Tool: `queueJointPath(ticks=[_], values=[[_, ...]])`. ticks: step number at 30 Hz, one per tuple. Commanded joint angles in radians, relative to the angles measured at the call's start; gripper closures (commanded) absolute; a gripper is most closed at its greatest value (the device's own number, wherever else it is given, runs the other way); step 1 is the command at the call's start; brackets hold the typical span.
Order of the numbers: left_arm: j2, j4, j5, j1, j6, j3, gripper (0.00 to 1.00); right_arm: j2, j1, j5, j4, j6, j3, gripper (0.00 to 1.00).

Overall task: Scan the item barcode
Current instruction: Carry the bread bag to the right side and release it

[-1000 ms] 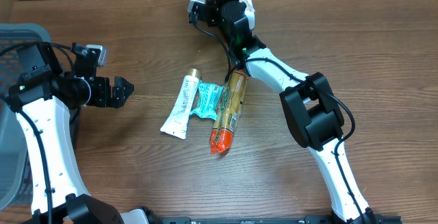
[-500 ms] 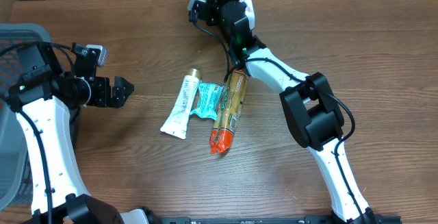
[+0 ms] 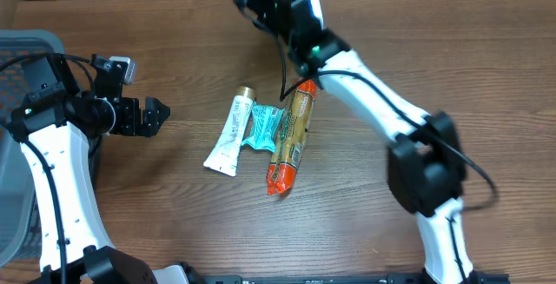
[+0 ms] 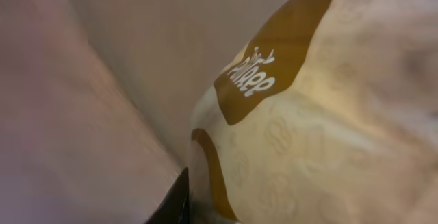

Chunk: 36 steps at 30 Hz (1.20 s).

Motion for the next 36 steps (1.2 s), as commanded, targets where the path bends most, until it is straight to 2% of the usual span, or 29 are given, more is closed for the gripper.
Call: queueJointPath(ticks=[1,4,10,14,16,22,28,32,33,36], values=[[0.007,0.002,0.015,-0.006,0.018,0.0,0.0,-0.211,-0.039,-0.225,-0.162,0.353,0.02,0.96],[0.007,0.002,0.015,-0.006,0.018,0.0,0.0,-0.324,-0.125,-0.481,-0.41,0.54,0.02,0.96],[0.007,0.001,0.015,-0.006,0.018,0.0,0.0,-0.381,-0.342,-0.891,-0.727,0.606,0.02,0.96],[0.007,0.001,0.015,-0.006,0.018,0.0,0.01,-0.372,-0.557,-0.983,-0.888,0.616,-0.042,0.96],[0.007,0.001,0.015,-0.006,0.018,0.0,0.01,-0.371,-0.63,-0.985,-0.896,0.639,-0.096,0.96],[0.007,0.001,0.015,-0.006,0.018,0.0,0.0,-0.371,-0.835,-0.984,-0.723,0.821,-0.364,0.96],[0.007,0.001,0.015,-0.006,0.018,0.0,0.0,-0.371,-0.983,-0.931,-0.344,1.092,-0.718,0.96],[0.007,0.002,0.015,-0.006,0.018,0.0,0.0,-0.371,-1.048,-0.917,-0.135,1.194,-0.894,0.96],[0.007,0.001,0.015,-0.006,0.018,0.0,0.0,-0.371,-1.062,-0.917,-0.088,1.204,-0.935,0.94],[0.007,0.001,0.015,-0.006,0.018,0.0,0.0,-0.371,-1.076,-0.901,-0.063,1.203,-0.986,0.77]])
